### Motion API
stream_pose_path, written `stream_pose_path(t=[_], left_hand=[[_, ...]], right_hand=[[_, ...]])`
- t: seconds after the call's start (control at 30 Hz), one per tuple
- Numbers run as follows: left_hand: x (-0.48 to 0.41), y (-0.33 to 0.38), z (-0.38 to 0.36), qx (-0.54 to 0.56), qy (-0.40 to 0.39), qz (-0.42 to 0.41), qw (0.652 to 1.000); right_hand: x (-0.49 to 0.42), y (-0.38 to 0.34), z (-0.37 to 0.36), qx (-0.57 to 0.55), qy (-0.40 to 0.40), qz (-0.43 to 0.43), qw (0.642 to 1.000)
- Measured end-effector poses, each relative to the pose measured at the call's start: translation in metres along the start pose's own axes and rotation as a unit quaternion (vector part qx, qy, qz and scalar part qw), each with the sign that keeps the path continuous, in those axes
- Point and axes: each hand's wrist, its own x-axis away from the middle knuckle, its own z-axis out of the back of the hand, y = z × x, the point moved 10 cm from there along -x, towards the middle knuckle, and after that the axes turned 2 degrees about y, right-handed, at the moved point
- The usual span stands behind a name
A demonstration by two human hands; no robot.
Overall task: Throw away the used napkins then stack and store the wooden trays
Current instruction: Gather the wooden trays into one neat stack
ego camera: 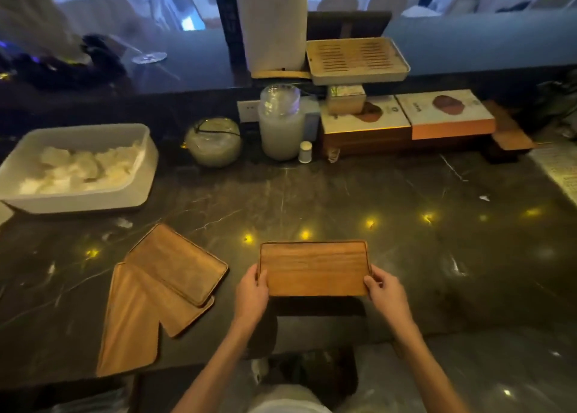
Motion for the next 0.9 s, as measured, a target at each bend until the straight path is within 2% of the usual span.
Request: stream_pose_path(t=[0.07, 0.13, 0.3, 0.43, 0.67, 0.9], left_hand=[[-0.013, 0.004, -0.014, -0.118, -0.012, -0.024, 0.993], [-0.016, 0.002, -0.028, -0.168, -0.019, -0.04, 0.985], [-0.02, 0.014, -0.06, -0.14, -0.006, -0.058, 0.988], [-0.014, 0.008, -0.079, -0.184, 0.015, -0.029, 0.982], [-0.015, 0.016, -0.098, -0.219, 0.04, 0.003, 0.975], [-0.026, 0.007, -0.097, -0.252, 0.043, 0.015, 0.967]], right_hand=[[-0.012, 0.01, 0.01, 0.042, 0.028, -0.012, 0.999], [-0.02, 0.028, 0.016, 0.079, 0.038, -0.032, 0.996], [-0.057, 0.055, 0.029, 0.138, 0.01, -0.032, 0.99], [-0.073, 0.068, 0.032, 0.167, -0.02, -0.015, 0.986], [-0.082, 0.067, 0.037, 0.133, 0.026, 0.023, 0.991], [-0.086, 0.079, 0.037, 0.098, 0.031, 0.008, 0.995]])
